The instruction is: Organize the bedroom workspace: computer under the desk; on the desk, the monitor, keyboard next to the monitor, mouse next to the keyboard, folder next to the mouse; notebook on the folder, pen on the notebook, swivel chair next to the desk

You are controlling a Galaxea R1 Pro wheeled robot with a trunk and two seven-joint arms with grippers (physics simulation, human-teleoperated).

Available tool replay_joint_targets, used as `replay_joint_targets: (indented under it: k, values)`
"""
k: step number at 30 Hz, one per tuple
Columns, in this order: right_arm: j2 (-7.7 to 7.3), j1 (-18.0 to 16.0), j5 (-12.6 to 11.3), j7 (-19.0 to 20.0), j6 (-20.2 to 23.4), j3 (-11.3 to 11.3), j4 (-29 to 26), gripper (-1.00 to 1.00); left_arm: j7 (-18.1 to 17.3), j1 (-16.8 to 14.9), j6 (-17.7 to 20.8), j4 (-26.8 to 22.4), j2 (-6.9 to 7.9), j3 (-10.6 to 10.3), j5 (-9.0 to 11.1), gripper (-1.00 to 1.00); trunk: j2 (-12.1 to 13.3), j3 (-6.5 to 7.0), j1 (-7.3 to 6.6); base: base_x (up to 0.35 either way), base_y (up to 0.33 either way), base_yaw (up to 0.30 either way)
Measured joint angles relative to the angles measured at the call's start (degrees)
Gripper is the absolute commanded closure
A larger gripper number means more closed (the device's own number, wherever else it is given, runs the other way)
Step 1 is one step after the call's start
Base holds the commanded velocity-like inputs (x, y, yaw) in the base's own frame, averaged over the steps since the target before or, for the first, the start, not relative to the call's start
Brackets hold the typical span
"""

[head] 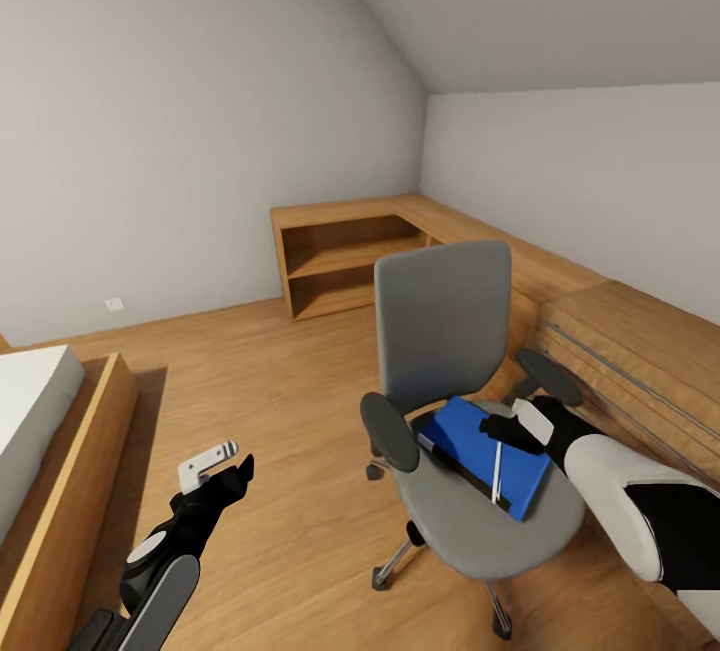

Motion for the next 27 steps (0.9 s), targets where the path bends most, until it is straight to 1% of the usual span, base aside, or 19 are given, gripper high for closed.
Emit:
replay_joint_targets:
  k: [1,16,20,27]
  values:
    - [0.01,0.00,-0.18,-0.06,0.00,0.03,0.01,-1.00,0.00,-0.01,0.00,0.00,0.00,0.00,-0.01,-1.00,-0.40,-0.18,0.22,0.000,0.000,0.000]
    - [0.07,0.00,-0.45,-0.41,-0.17,0.14,0.49,-1.00,0.04,0.00,0.00,0.00,0.00,0.00,0.00,-1.00,-0.42,-0.18,0.23,0.000,0.000,0.000]
    - [0.03,0.00,-0.42,-2.60,-0.36,0.14,0.61,-1.00,0.03,0.01,0.00,0.00,-0.01,0.00,0.00,-1.00,-0.42,-0.18,0.23,0.000,0.000,0.000]
    - [0.08,0.00,-0.43,-4.13,-1.08,0.18,0.85,-1.00,-0.02,0.01,0.00,0.00,0.00,0.00,-0.03,-1.00,-0.42,-0.18,0.23,0.000,0.000,0.000]
